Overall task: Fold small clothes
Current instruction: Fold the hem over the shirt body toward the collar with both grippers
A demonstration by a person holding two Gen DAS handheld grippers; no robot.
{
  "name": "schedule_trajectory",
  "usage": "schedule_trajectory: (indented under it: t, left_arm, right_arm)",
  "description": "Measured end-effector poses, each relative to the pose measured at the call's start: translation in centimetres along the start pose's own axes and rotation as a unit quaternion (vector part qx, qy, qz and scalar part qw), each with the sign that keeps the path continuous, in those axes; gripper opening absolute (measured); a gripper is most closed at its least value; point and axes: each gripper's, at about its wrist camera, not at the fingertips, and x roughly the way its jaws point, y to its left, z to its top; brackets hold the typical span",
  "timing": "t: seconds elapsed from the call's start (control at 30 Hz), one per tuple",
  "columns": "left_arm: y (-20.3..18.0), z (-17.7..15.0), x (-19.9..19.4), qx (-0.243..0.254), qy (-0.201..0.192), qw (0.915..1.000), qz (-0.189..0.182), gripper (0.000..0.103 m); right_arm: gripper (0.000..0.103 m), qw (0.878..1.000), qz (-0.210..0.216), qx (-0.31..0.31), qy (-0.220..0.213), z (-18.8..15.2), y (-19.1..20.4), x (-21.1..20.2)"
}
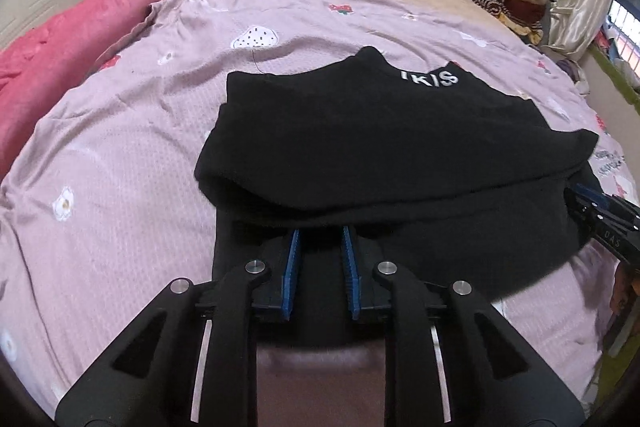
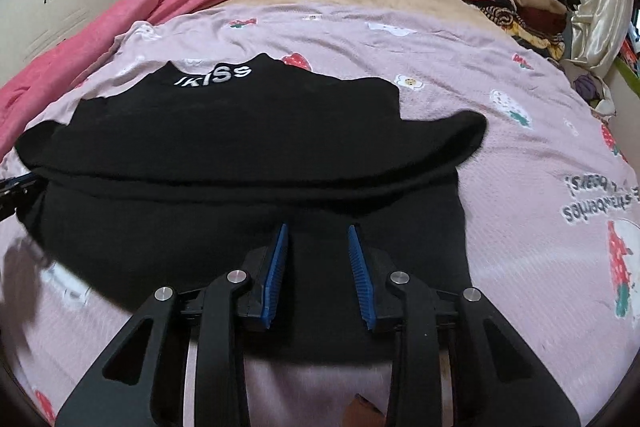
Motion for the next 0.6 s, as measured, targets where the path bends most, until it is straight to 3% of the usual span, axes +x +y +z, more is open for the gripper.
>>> schedule_trajectory:
  t: [0.1, 0.3, 0.47, 0.6]
  left_arm:
    - [0.0, 0.9, 1.0, -0.013, 0.002, 0.9999, 0.010, 0.013]
    - [0.8, 3.3, 2.4, -0.057, -0.006, 0.9981, 0.025, 0.025]
    - [3.2, 5.1, 2.8, -0.124, -0.041, 0.9911, 0.023, 0.030]
    - [5.4, 5.3, 1.9, -0.152, -0.086, 0.9844, 0.019, 0.037]
  right_arm:
    - [0.030, 1.000, 0.002, 0.005, 0.000, 1.1, -0.2, 1.2]
    - [0.031, 1.000, -0.005, 0.005, -0.010, 4.1, -0.3, 2.7]
    - [0.031, 0.999, 0.000, 0.029, -0.028, 6.7, -1.3, 3.2]
    - [0.032, 0.998, -0.024, 0.031, -0.045, 7.7, -2.3, 2.9]
